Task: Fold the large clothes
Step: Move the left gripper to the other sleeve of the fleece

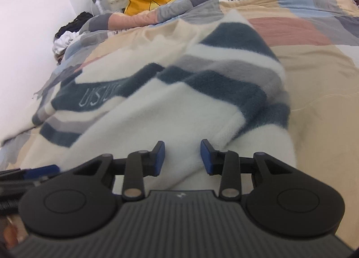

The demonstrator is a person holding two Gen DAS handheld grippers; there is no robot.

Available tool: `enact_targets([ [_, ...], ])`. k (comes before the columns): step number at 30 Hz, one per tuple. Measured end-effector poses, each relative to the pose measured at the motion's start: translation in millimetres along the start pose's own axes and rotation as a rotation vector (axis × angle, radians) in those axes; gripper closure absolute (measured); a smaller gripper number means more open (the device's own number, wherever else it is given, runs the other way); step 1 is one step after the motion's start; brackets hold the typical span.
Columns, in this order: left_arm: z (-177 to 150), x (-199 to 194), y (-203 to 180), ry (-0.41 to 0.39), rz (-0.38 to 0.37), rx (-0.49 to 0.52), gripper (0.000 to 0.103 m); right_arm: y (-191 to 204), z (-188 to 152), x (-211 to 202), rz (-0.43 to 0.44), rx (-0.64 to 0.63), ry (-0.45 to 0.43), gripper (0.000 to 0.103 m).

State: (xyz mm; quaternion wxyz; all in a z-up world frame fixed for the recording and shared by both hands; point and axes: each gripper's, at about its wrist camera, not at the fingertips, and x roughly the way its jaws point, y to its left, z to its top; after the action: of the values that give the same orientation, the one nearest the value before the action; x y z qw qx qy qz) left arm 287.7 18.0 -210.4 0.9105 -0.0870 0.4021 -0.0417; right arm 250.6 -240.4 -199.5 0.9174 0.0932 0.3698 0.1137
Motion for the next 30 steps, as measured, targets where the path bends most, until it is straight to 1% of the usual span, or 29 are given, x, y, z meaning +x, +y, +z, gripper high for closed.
enact_targets([
  [2, 7.4, -6.1, 6.2, -0.003, -0.002, -0.028, 0.038, 1.2, -0.9, -4.8, -0.004, -0.014, -0.010, 0.065],
  [4, 16.3, -14.8, 14.7, -0.017, 0.022, -0.051, 0.038, 1.0, -0.2, -8.8, -0.002, -0.011, -0.016, 0.064],
  [7, 34.5, -31.9, 36.9, -0.042, 0.024, -0.127, 0.038, -0.6, 0.5, -15.1, 0.010, 0.004, -0.027, 0.064],
  [8, 41.7, -39.2, 47.0, -0.058, 0.043, -0.160, 0.038, -1.0, 0.8, -16.9, 0.015, 0.009, -0.031, 0.064],
  [11, 65.7, -62.1, 78.6, -0.108, 0.165, -0.236, 0.038, -0.6, 0.5, -20.4, 0.030, 0.019, -0.039, 0.064],
  [13, 81.8, -78.7, 102.9, -0.156, 0.208, -0.270, 0.038, 1.5, -1.0, -21.2, 0.025, 0.008, -0.046, 0.064],
  [16, 106.0, -98.2, 138.2, -0.179, 0.292, -0.306, 0.038, 5.9, -3.6, -21.4, 0.015, -0.028, -0.060, 0.064],
  [19, 123.5, -119.0, 180.8, -0.205, 0.339, -0.369, 0.038, 6.0, -3.8, -22.4, 0.014, -0.037, -0.073, 0.064],
  [23, 135.5, -143.4, 241.7, -0.215, 0.387, -0.405, 0.038, 4.0, -3.0, -21.5, 0.018, -0.022, -0.076, 0.064],
  [25, 136.2, -155.6, 271.4, -0.226, 0.410, -0.434, 0.037, 4.3, -4.2, -20.7, 0.007, -0.021, -0.073, 0.064],
  [26, 132.8, -162.8, 288.8, -0.230, 0.417, -0.446, 0.036, 4.4, -4.8, -20.3, 0.004, -0.018, -0.069, 0.063],
  [28, 125.8, -168.0, 318.3, -0.222, 0.425, -0.475, 0.028, 4.7, -6.2, -18.9, 0.004, -0.010, -0.057, 0.063],
  [30, 109.7, -169.0, 349.2, -0.205, 0.401, -0.541, 0.028, 6.3, -8.3, -17.2, -0.001, -0.008, -0.044, 0.063],
])
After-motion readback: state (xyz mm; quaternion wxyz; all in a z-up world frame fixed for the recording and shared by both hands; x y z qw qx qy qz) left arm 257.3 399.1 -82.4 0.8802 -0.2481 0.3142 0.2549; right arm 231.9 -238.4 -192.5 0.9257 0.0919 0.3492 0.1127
